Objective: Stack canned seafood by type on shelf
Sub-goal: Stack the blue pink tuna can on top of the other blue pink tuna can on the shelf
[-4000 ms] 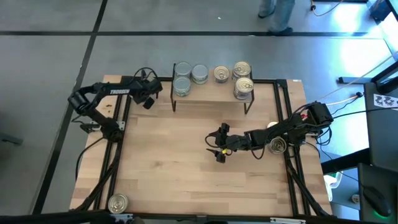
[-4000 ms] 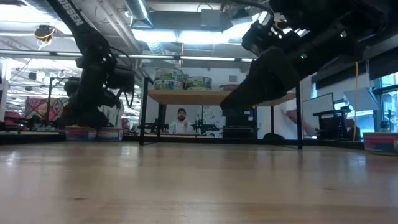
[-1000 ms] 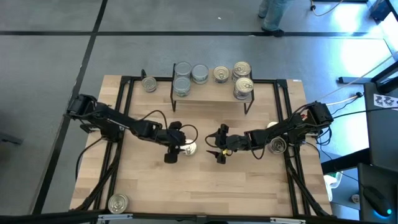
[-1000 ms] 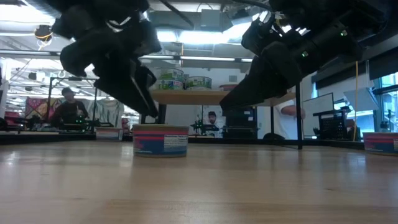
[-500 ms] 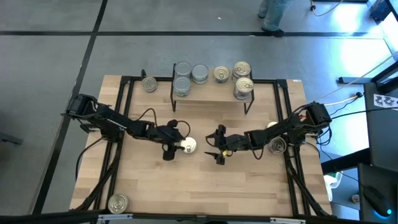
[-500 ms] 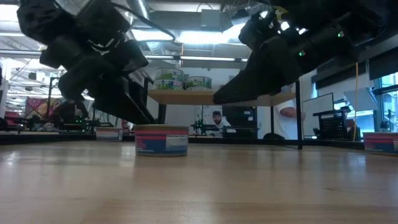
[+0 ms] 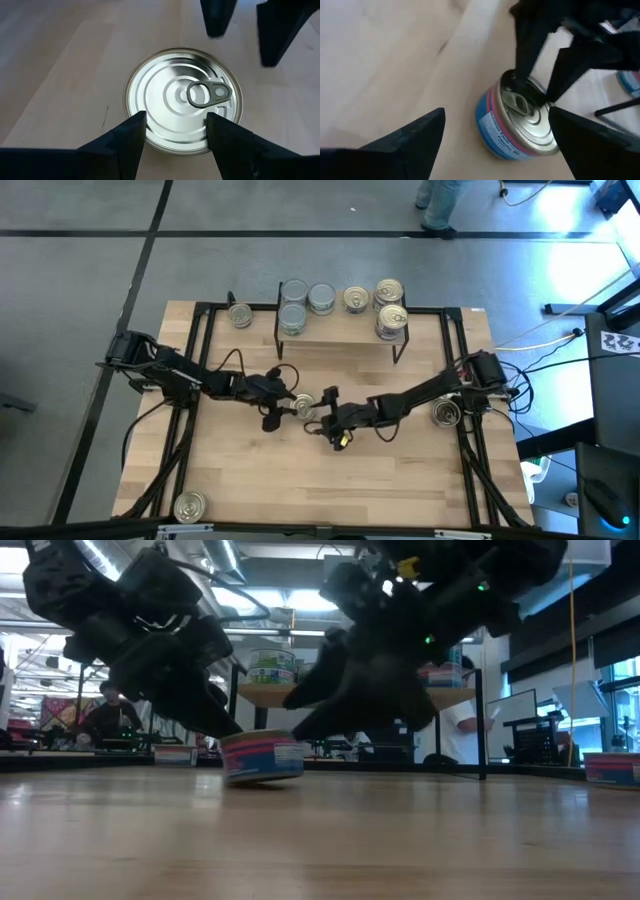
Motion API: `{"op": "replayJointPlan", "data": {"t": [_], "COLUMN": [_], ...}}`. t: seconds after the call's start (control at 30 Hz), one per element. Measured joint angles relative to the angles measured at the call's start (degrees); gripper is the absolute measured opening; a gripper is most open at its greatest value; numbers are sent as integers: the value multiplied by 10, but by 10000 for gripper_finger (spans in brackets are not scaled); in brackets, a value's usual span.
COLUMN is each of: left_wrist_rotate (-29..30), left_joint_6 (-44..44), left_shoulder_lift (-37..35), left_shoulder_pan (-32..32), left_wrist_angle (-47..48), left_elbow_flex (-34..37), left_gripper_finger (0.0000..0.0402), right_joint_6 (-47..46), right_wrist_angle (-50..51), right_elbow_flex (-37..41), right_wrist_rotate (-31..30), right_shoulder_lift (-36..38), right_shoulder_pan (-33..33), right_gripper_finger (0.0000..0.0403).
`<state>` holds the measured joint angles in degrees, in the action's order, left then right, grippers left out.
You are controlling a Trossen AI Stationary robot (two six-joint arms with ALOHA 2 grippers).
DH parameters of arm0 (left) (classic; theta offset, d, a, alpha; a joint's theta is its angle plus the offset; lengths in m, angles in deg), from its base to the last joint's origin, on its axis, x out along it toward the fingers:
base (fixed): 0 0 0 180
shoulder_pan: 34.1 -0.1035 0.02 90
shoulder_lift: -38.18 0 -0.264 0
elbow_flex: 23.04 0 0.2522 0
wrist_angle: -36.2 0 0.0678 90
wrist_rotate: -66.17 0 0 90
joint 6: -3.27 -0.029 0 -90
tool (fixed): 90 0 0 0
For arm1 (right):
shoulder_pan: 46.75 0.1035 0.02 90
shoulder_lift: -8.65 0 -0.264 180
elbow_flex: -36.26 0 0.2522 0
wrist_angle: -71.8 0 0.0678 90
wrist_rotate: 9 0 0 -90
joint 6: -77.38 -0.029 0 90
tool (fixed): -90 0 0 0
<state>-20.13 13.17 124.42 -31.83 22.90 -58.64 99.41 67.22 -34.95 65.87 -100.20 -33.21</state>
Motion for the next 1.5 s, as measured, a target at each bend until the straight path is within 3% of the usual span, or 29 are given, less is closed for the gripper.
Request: {"op": "replayJointPlan", "data": {"t": [0.23, 0.57, 0.87, 1.1, 1.23, 1.43, 1.5], "left_wrist_rotate": [-10, -11, -13, -13, -13, -6, -5], "left_joint_6": [7, 7, 8, 8, 9, 13, 14], "left_shoulder_lift": [0, 2, 2, 2, 2, 1, 1], "left_shoulder_pan": [-6, -6, -6, -6, -6, -8, -8], "left_wrist_angle": [0, -9, -13, -17, -17, -20, -23], "left_elbow_flex": [0, 1, 2, 2, 2, 2, 2], "left_gripper_finger": [208, 208, 208, 208, 208, 208, 207], "right_joint_6": [134, 265, 330, 325, 317, 297, 292], "right_wrist_angle": [76, 52, -18, 11, 16, 18, 18], "right_elbow_flex": [-48, -50, -62, -84, -87, -85, -85], "right_wrist_rotate": [-61, -140, -161, -121, -106, -111, -120], "right_shoulder_lift": [-27, -69, -110, -119, -122, -122, -123], "right_shoulder_pan": [0, -1, -3, -23, -30, -29, -23], "right_gripper_finger": [353, 353, 353, 350, 317, 207, 207]}}
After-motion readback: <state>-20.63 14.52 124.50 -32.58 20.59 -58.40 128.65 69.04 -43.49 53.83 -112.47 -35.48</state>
